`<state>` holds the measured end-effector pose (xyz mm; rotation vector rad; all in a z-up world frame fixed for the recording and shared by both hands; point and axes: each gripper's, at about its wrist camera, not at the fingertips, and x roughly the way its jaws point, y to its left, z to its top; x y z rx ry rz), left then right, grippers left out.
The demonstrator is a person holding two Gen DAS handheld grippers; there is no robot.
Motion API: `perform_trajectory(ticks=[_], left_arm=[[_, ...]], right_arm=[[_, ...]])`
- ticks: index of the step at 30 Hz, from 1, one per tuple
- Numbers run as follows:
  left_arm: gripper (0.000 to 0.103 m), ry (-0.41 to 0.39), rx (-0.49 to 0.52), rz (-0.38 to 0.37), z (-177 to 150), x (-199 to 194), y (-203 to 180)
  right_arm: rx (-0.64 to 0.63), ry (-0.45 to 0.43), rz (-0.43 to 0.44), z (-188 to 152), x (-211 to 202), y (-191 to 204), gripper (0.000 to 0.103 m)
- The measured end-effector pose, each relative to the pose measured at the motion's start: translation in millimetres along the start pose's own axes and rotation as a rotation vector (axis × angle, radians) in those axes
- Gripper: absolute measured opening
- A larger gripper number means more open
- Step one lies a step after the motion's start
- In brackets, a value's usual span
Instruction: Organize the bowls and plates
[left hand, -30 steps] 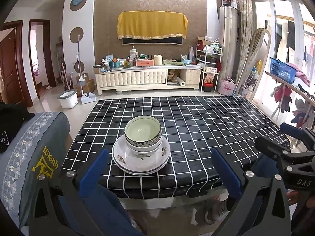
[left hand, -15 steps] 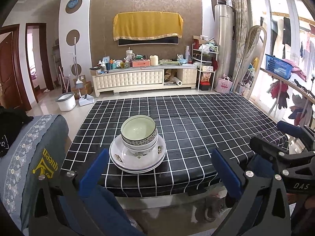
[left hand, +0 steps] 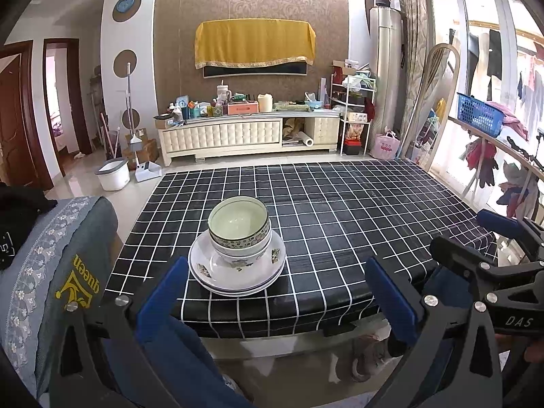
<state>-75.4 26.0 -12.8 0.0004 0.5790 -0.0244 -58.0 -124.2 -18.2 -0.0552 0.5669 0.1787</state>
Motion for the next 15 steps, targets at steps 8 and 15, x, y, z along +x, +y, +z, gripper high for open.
perform_trajectory(ticks=[8, 15], left_arm=[[0.103, -0.011, 0.001, -0.016, -0.3, -3.7, -0.6], [0.103, -0.006, 0.005, -0.024, -2.3, -3.8, -3.8]], right_arm=[[0.001, -0.005, -0.003, 0.9, -2.7, -0.4, 0.103], [0.007, 0.004, -0.012, -0.7, -2.0, -1.9, 0.103]])
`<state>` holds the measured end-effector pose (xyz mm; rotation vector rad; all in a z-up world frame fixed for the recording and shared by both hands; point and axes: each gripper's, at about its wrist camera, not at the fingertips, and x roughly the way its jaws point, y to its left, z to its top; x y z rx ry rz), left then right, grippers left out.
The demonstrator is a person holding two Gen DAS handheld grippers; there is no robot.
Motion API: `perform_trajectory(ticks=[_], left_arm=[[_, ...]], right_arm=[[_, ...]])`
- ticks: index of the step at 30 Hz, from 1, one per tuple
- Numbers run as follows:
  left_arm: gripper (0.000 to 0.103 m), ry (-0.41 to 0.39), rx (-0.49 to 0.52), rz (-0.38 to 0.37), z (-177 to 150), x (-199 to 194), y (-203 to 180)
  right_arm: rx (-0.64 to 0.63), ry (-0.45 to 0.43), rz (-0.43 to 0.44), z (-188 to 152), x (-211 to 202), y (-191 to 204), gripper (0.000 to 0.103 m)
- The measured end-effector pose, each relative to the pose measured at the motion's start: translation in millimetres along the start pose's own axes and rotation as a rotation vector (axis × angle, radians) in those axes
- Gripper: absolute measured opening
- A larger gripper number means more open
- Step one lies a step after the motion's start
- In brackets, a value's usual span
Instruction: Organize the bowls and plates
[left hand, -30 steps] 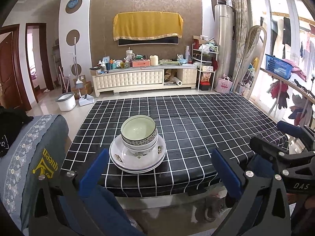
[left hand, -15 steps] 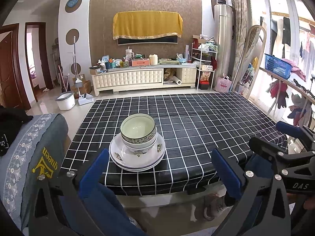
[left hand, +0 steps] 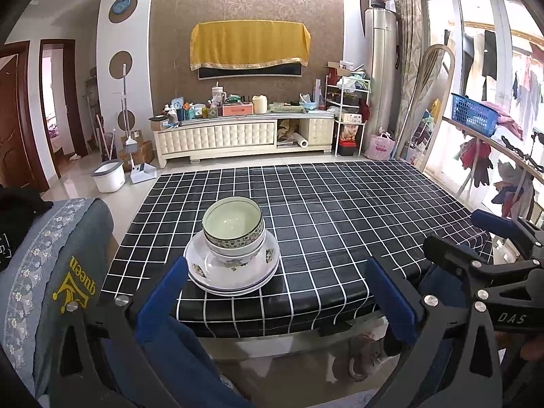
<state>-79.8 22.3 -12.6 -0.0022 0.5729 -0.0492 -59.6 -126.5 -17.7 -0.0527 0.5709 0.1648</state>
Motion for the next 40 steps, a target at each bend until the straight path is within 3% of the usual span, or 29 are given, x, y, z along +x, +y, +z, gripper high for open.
perform_trajectory(ticks=[40], left_arm=[[0.103, 0.009, -0.016, -0.013, -2.6, 0.2, 0.8]], right_arm=[[-0.012, -0.001, -0.007, -2.7, -5.1, 1.2, 0.103]])
